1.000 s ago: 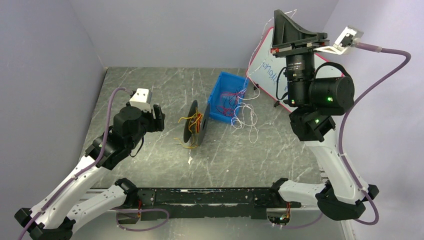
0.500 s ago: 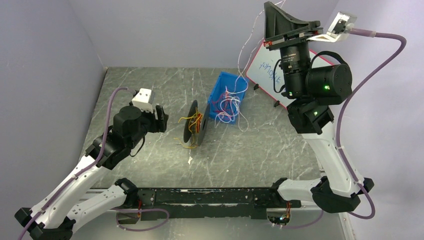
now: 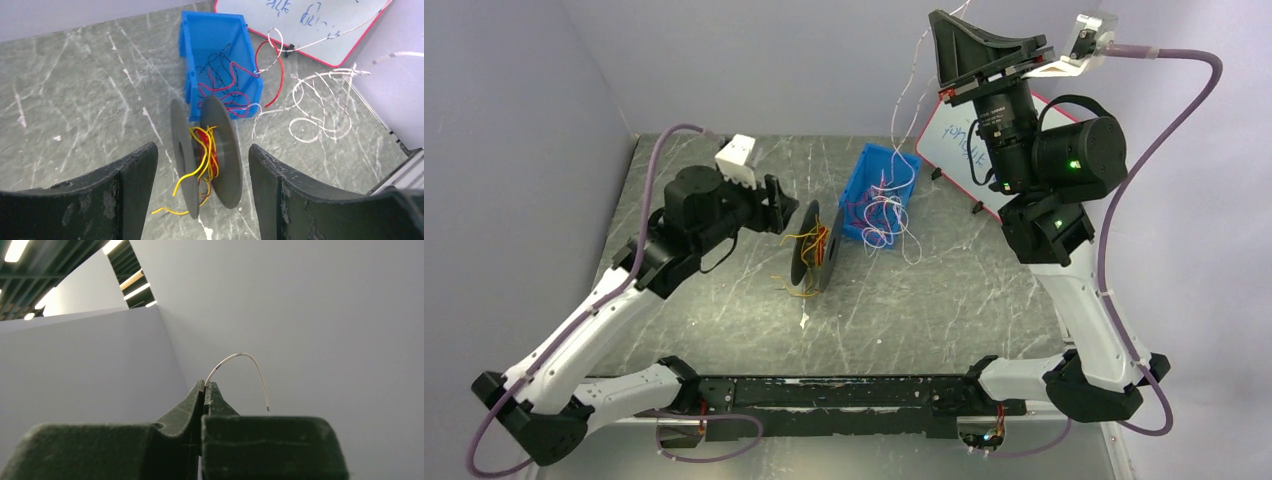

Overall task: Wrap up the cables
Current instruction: Place the cable in the storage box.

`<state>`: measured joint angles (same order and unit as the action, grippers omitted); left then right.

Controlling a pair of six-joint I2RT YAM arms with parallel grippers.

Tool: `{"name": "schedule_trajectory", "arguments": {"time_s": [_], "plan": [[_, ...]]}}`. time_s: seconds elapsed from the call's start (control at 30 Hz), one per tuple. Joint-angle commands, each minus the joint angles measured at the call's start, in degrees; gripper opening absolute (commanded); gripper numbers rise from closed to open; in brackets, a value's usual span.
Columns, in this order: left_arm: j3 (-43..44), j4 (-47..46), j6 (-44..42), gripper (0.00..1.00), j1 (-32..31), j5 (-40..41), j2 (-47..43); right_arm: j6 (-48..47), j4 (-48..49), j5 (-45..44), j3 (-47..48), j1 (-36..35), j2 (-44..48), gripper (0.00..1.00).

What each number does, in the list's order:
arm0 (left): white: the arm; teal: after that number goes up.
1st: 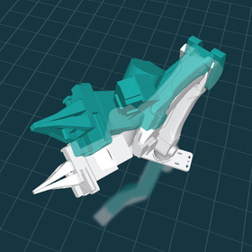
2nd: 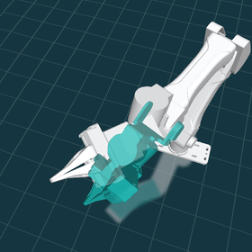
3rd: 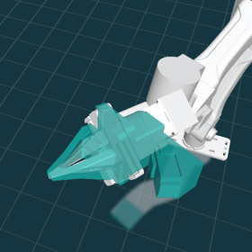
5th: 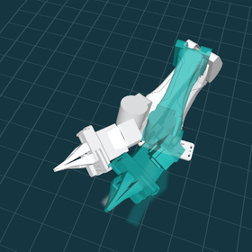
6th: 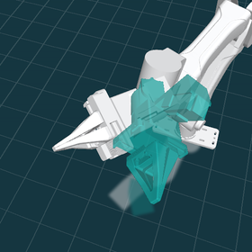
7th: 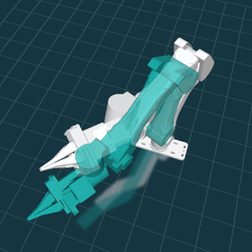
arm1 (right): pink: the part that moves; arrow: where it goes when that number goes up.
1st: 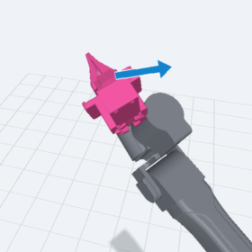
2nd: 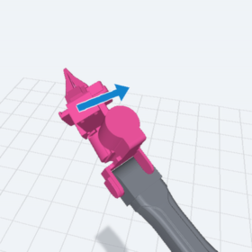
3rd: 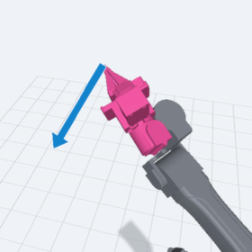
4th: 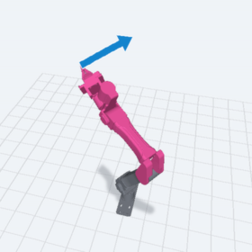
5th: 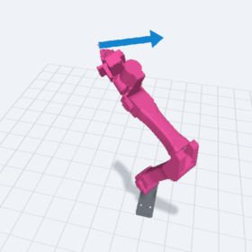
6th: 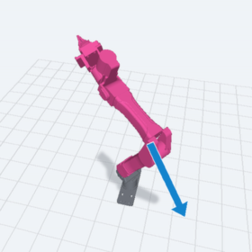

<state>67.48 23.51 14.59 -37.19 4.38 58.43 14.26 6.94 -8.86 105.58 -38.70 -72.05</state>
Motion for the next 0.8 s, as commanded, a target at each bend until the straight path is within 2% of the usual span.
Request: {"name": "schedule_trajectory", "arguments": {"time_s": [0.0, 0.4, 0.77], "plan": [[4.1, -4.6, 0.5, 0.72, 0.4, -5.5, 4.8, -2.1, -2.7, 4.8, 3.6, -0.1, 0.3, 0.0], [11.2, -11.4, 0.9, 0.75, 0.5, -12.0, 18.2, -4.5, -7.6, 11.2, 8.1, -0.1, 1.6, 0.0], [20.1, -9.3, 0.4, 0.72, 2.5, -22.0, 33.6, -6.0, -8.0, 11.5, 7.6, 0.0, 5.2, 0.0]]}}
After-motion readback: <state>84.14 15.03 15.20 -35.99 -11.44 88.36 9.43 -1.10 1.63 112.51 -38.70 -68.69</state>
